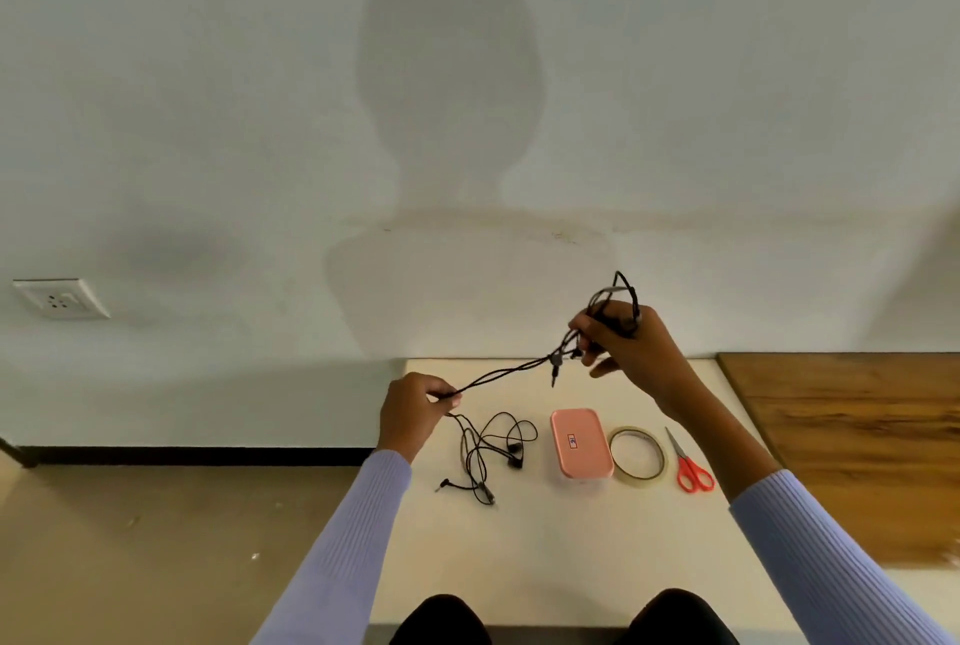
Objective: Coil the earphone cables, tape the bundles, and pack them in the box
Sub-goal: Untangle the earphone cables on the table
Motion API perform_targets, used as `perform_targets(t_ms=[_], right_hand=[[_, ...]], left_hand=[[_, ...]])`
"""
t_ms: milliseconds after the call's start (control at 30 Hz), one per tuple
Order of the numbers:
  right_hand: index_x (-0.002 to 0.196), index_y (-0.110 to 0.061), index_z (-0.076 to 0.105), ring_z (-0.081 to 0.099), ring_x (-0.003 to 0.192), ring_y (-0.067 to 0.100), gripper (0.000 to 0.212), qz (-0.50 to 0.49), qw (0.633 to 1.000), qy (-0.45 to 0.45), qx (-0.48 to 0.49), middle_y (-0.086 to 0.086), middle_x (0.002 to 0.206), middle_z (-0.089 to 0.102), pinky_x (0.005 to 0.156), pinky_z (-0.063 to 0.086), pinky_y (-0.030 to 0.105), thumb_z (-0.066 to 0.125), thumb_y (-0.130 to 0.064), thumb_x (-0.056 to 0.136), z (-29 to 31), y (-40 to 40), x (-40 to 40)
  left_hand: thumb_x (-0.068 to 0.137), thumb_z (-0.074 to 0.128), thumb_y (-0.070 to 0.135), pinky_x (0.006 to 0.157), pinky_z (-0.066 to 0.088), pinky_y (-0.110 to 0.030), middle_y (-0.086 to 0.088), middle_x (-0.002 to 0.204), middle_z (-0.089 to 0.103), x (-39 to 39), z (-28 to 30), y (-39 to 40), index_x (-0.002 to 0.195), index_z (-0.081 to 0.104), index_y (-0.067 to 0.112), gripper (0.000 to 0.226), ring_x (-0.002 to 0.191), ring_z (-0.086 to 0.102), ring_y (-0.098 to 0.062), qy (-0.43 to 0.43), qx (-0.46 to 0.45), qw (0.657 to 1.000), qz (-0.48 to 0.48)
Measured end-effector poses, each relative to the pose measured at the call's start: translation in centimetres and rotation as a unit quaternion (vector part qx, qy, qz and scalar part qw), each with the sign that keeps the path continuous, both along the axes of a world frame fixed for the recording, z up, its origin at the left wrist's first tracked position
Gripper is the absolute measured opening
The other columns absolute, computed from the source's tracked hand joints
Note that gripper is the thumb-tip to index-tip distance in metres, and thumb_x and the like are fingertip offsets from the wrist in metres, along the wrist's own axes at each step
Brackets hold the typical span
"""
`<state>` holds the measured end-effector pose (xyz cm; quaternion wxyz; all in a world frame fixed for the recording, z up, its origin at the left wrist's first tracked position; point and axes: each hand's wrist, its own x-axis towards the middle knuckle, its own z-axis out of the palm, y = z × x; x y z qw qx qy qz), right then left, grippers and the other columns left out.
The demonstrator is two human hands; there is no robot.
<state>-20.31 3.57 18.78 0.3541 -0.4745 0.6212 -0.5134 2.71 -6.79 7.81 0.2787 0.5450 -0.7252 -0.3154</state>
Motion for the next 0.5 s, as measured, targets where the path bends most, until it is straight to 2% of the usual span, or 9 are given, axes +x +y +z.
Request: perform_targets(t_ms=[167, 333, 433, 500], right_hand=[[0.090, -0.001, 0.066, 0.068, 0.061, 0.021, 0.012, -0.015, 0.996, 0.063, 0.053, 0.015, 0.074, 0.070, 0.050, 0.054, 0.023, 0.062, -0.013, 0.089, -2.0, 0.8, -0.6], [0.087, -0.005, 0.067, 0.069, 0.066, 0.020, 0.006, 0.015, 0.993, 0.095, 0.074, 0.016, 0.081, 0.071, 0.053, 0.057, 0.025, 0.067, -0.011, 0.085, -3.5, 0.2, 0.8], [0.088, -0.006, 0.067, 0.068, 0.063, 0.013, 0.025, 0.031, 0.987, 0.139, 0.079, 0.011, 0.076, 0.070, 0.050, 0.056, 0.023, 0.079, -0.024, 0.075, -4.0, -0.6, 2.1], [0.089, -0.007, 0.066, 0.069, 0.063, 0.016, 0.040, 0.040, 0.980, 0.172, 0.087, 0.009, 0.075, 0.069, 0.049, 0.056, 0.025, 0.083, -0.035, 0.066, -4.3, -1.3, 3.1]], left_hand=[[0.075, 0.078, 0.012, 0.067, 0.042, -0.001, -0.005, 0.085, 0.073, -0.7, 3.3, -0.8, 0.090, 0.076, 0.006, 0.016, 0.076, 0.064, -0.009, 0.053, -0.029, 0.997, -0.037], [0.074, 0.078, 0.008, 0.070, 0.055, -0.018, -0.013, 0.081, 0.073, -2.4, 6.0, -0.3, 0.093, 0.074, 0.001, 0.021, 0.064, 0.066, -0.008, 0.116, -0.031, 0.991, -0.055], [0.074, 0.077, 0.005, 0.068, 0.057, -0.020, -0.016, 0.081, 0.072, -3.4, 7.3, 0.4, 0.095, 0.073, -0.002, 0.023, 0.063, 0.067, -0.011, 0.152, -0.033, 0.986, -0.061], [0.074, 0.077, 0.004, 0.067, 0.058, -0.021, -0.017, 0.082, 0.072, -4.0, 8.1, 1.0, 0.096, 0.072, -0.002, 0.023, 0.065, 0.069, -0.014, 0.179, -0.030, 0.980, -0.076]])
